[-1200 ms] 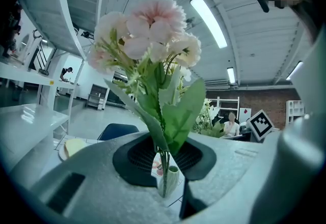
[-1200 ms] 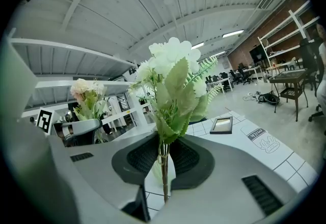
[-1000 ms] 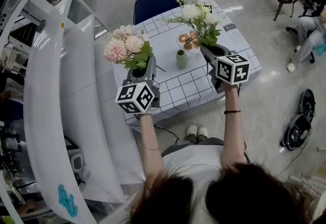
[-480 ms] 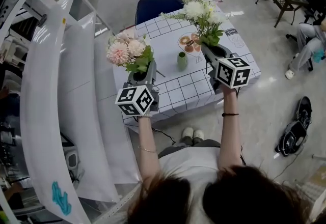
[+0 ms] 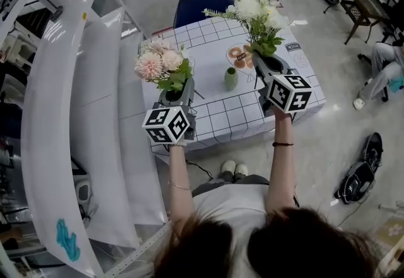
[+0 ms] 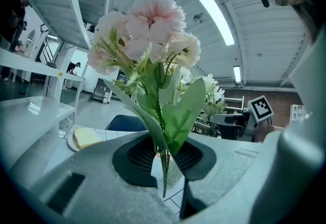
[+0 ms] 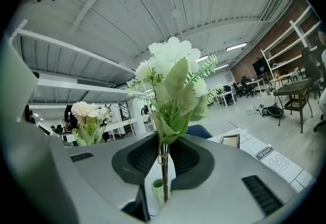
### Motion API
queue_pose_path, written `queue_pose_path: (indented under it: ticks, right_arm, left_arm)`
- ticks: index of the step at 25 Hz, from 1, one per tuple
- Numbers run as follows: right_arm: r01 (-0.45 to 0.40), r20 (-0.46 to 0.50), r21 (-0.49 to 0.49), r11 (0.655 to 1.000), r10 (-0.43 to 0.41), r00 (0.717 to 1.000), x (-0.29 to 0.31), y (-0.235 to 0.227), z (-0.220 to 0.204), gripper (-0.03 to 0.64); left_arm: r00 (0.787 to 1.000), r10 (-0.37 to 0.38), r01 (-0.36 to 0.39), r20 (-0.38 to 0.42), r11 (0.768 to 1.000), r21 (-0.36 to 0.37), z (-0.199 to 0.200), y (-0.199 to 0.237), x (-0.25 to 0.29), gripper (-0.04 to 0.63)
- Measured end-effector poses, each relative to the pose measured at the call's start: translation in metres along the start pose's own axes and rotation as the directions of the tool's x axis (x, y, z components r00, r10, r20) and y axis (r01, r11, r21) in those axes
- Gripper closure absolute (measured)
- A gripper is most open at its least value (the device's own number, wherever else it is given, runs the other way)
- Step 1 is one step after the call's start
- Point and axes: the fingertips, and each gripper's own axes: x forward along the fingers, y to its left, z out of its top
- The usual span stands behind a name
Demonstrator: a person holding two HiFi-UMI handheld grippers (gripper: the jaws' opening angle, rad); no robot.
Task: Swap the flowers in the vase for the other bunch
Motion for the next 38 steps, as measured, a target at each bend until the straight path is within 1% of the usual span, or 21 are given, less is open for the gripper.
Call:
queue_pose_path:
  ticks: [8, 14, 27, 38]
  right_arm:
    - [-0.014, 0.066, -0.001, 1.000, 0.014, 0.998, 0.019, 0.005, 0.012, 0.552]
    - [-0.033, 0.082, -0.005, 0.999, 0.033, 0.996, 0.035, 0.012, 0.016, 0.552]
    - [-0.076, 0.101, -0.001, 0.997, 0.076, 0.992, 0.057, 0.020, 0.013, 0.552]
    - [-0.093, 0.086, -0.010, 0.996, 0.094, 0.992, 0.076, 0.019, 0.004, 0.552]
  left_arm:
    - [1.000, 0.010, -0.011, -0.013, 1.000, -0.009, -0.004, 0.008, 0.007, 0.522]
    - [1.000, 0.012, -0.012, -0.022, 1.000, -0.015, -0.007, 0.011, 0.013, 0.522]
    - [0.999, 0.030, -0.031, -0.038, 0.999, -0.028, -0.014, 0.019, 0.014, 0.522]
    - [0.997, 0.054, -0.056, -0.050, 0.998, -0.041, -0.022, 0.025, 0.013, 0.522]
